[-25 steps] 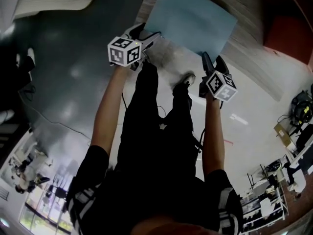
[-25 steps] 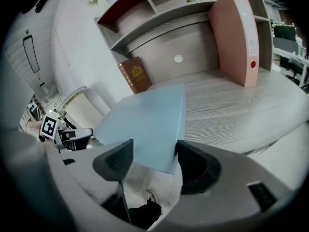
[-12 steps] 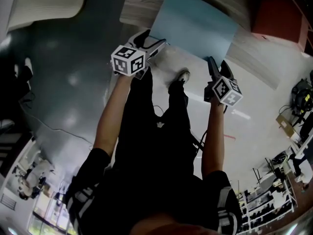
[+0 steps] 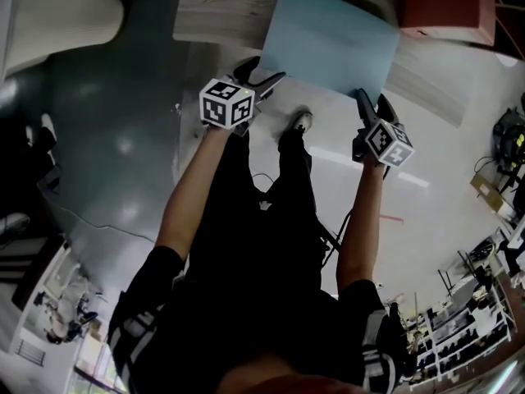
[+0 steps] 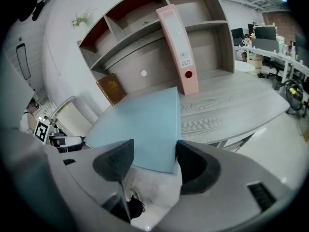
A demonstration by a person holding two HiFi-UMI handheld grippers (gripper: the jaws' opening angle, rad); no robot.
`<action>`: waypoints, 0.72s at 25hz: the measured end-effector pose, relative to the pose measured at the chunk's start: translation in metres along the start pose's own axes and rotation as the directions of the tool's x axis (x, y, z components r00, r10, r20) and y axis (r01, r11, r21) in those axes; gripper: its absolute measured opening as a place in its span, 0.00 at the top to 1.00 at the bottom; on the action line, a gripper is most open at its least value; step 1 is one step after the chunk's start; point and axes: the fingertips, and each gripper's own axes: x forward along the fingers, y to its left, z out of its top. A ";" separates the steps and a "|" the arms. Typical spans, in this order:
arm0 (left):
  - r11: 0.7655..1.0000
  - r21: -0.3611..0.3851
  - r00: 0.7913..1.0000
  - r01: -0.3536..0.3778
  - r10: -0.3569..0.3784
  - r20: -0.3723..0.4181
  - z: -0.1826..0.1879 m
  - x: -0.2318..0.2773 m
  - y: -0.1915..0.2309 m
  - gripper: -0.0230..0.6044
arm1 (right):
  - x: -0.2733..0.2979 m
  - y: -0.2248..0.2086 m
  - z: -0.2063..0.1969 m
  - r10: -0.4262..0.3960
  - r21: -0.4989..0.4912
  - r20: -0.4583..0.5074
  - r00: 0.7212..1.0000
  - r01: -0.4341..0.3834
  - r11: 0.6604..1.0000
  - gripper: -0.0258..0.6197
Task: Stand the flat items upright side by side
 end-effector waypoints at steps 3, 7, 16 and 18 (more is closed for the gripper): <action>1.000 -0.009 0.999 -0.029 0.029 -0.024 -0.008 0.008 0.003 0.44 | 0.004 -0.006 -0.005 -0.010 0.003 -0.005 1.000 0.010 1.000 0.50; 0.998 -0.023 0.998 -0.057 0.056 -0.031 -0.010 0.010 0.006 0.45 | 0.006 -0.007 -0.007 -0.004 0.003 -0.005 1.000 0.004 1.000 0.50; 0.992 -0.060 0.990 -0.114 0.118 0.076 0.003 -0.017 0.021 0.45 | -0.008 -0.008 0.008 -0.039 -0.104 0.064 0.997 0.046 0.994 0.49; 0.991 -0.059 0.982 -0.123 0.130 0.137 0.013 -0.036 0.019 0.48 | -0.016 -0.002 0.015 -0.067 -0.180 0.085 0.994 0.081 0.980 0.49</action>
